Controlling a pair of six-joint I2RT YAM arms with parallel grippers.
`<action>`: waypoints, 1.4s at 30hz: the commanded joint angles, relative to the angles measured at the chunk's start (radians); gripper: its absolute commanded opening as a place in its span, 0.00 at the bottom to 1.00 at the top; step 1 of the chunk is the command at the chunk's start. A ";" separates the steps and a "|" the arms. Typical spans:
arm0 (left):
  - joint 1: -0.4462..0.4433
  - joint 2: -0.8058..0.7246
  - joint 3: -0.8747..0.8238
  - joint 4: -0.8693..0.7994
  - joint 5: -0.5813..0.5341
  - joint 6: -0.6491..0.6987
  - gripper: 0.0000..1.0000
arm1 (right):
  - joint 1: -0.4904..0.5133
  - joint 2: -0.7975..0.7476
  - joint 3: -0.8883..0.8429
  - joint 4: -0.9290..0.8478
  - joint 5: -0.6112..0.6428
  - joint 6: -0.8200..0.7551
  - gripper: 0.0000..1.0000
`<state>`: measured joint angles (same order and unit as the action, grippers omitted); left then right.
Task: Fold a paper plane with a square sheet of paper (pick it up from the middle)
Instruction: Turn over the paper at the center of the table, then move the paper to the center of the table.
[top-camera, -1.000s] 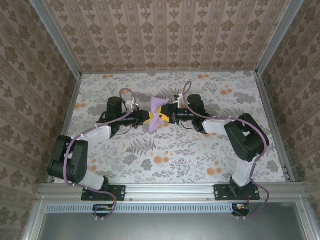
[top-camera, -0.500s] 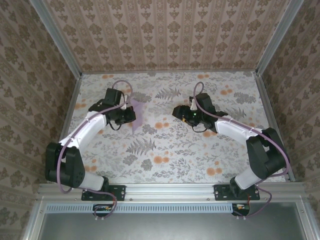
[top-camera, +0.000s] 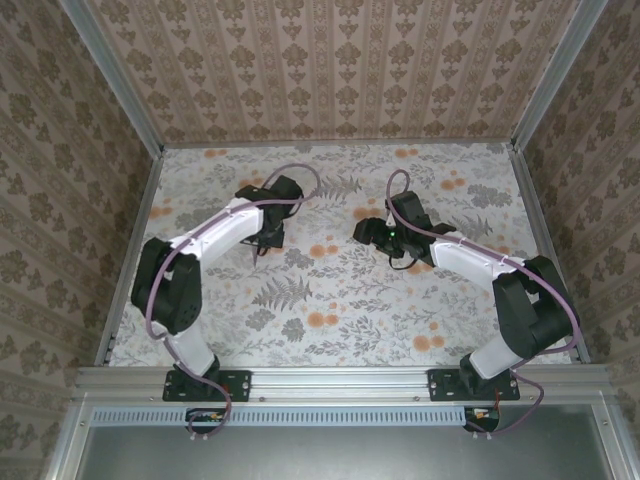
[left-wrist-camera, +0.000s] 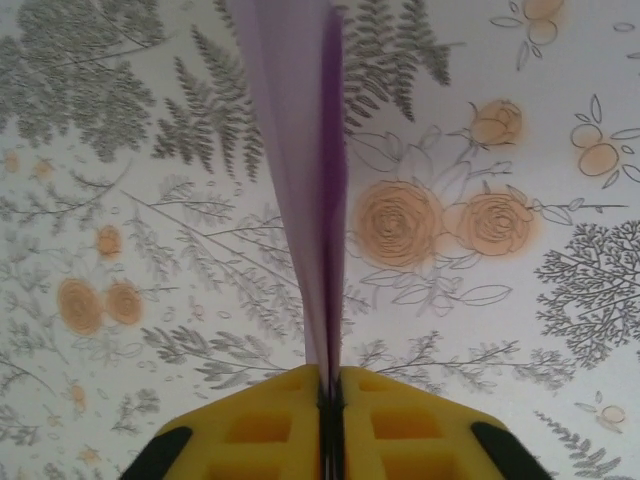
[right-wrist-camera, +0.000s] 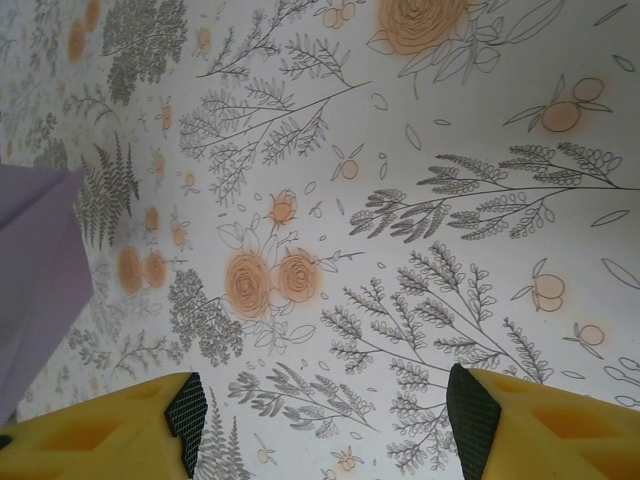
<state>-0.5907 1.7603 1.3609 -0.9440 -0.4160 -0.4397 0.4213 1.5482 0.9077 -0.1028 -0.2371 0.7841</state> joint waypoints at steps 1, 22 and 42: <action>-0.022 0.036 0.055 0.017 0.088 -0.038 0.27 | 0.001 -0.028 -0.022 -0.025 0.041 -0.011 0.69; 0.330 -0.321 -0.383 0.482 0.608 -0.142 0.91 | 0.381 0.273 0.263 0.024 0.162 0.039 0.43; 0.478 -0.429 -0.534 0.527 0.695 -0.128 1.00 | 0.430 0.661 0.682 -0.321 0.174 -0.043 0.36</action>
<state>-0.1223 1.3228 0.8352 -0.4358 0.2394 -0.5758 0.8654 2.1845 1.5593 -0.3077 -0.0616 0.8013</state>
